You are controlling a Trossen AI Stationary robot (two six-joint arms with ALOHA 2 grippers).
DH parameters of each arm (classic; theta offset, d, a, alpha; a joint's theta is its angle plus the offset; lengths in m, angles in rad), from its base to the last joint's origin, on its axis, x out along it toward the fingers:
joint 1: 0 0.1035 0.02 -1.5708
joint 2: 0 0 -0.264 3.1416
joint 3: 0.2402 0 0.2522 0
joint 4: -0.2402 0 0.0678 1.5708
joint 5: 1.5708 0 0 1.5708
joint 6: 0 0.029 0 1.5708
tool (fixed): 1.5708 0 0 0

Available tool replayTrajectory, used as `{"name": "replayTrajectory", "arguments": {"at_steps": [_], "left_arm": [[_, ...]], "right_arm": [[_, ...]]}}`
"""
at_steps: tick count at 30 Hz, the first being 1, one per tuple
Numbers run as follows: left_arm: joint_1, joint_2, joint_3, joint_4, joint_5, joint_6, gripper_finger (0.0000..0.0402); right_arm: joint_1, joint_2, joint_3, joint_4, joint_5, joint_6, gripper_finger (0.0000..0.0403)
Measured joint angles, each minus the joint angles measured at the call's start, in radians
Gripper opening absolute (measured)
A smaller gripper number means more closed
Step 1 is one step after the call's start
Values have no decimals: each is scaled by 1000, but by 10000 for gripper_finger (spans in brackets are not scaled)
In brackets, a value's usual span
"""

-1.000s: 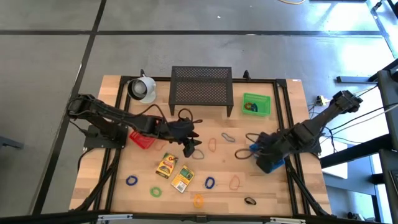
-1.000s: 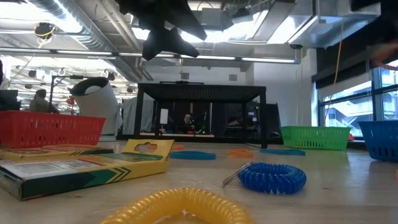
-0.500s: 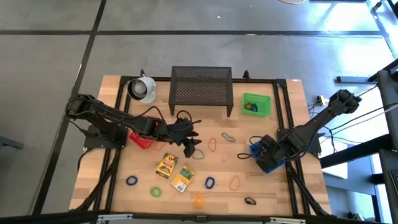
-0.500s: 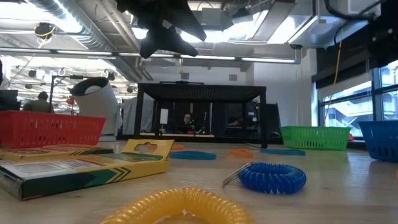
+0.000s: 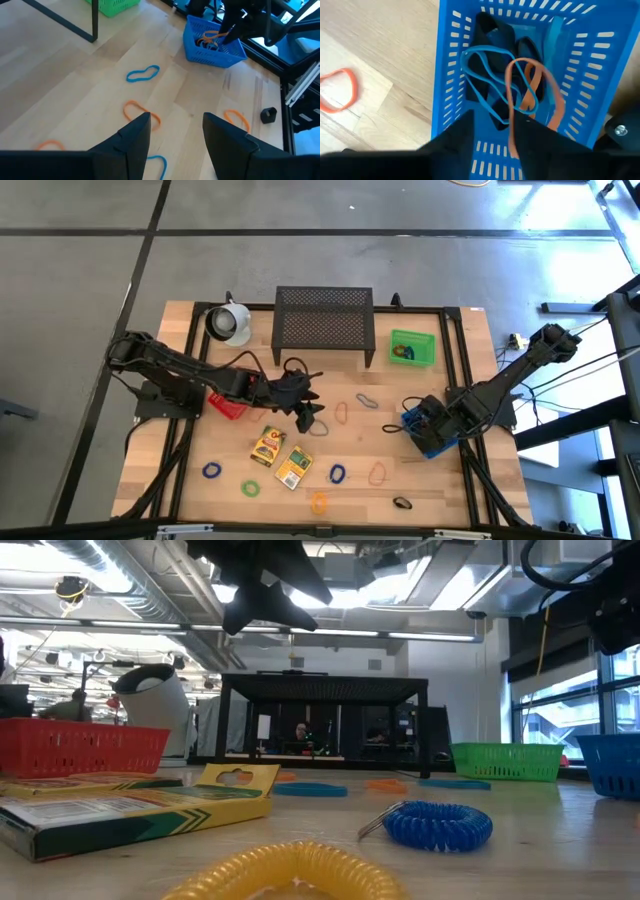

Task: Pick & Place Office Desk Supplies
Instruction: Put the orange rubber band into the blue bin

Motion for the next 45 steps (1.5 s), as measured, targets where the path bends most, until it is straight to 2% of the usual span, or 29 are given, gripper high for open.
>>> {"name": "replayTrajectory", "arguments": {"at_steps": [7,11,15,22,29,38,40,45], "left_arm": [[-20,0,0,0,0,-13,175],[-32,0,0,0,-2,-23,175],[-46,0,0,0,-18,-34,175],[-65,0,0,0,-19,-50,175],[-84,0,0,0,-20,-52,175],[-113,0,0,-1,-61,-52,175],[-118,0,0,-1,-66,-52,175],[-123,0,0,-2,-70,-51,175]], "right_arm": [[0,0,64,-16,0,-56,228],[0,0,148,-98,36,-93,258],[0,0,203,-181,92,-130,262],[0,16,190,-193,95,-237,263],[0,88,189,-182,71,-574,263],[16,202,188,-181,25,-902,263],[16,226,188,-181,26,-905,263],[-2,248,188,-177,23,-665,263]]}}
